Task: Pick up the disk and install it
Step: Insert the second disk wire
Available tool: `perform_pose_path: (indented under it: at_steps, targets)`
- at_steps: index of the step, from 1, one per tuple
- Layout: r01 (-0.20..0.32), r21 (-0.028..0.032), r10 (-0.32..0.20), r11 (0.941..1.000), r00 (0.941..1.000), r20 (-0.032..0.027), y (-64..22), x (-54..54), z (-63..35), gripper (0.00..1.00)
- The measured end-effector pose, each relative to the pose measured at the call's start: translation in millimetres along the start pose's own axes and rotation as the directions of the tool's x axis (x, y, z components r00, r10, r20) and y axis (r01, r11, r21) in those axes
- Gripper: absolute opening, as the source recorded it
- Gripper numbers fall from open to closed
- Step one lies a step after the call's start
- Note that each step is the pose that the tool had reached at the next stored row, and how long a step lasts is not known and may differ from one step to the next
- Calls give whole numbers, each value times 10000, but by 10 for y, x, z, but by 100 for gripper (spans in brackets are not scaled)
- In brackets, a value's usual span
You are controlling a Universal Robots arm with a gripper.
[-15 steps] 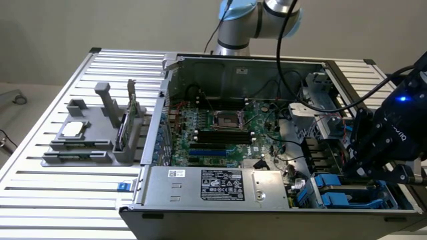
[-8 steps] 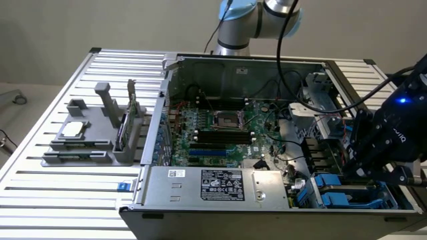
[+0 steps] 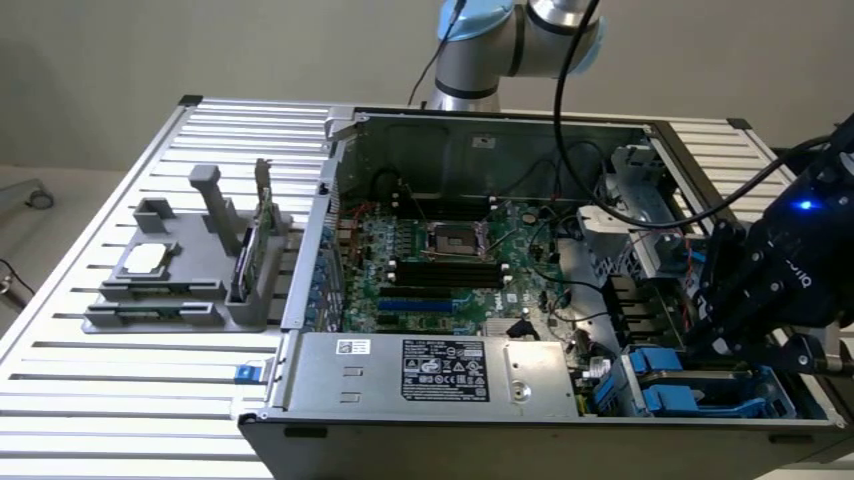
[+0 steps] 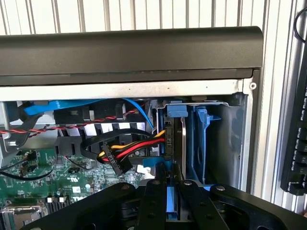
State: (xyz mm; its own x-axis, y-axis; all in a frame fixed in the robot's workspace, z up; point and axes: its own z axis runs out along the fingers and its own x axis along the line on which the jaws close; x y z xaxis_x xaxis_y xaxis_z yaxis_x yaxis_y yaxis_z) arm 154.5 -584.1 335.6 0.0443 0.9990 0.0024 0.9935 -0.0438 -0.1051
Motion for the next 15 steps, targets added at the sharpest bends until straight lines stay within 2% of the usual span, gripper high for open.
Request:
perform_pose_path:
  at_steps: [11, 12, 15]
  targets:
    - [7, -1, -7, 10000, 10000, -37, 7, -25, 6, 18]
    - [7, 2, -7, 10000, 10000, -42, 7, -28, 6, 24]
    - [6, 10, -6, 10000, 10000, -45, 5, -34, 4, 30]
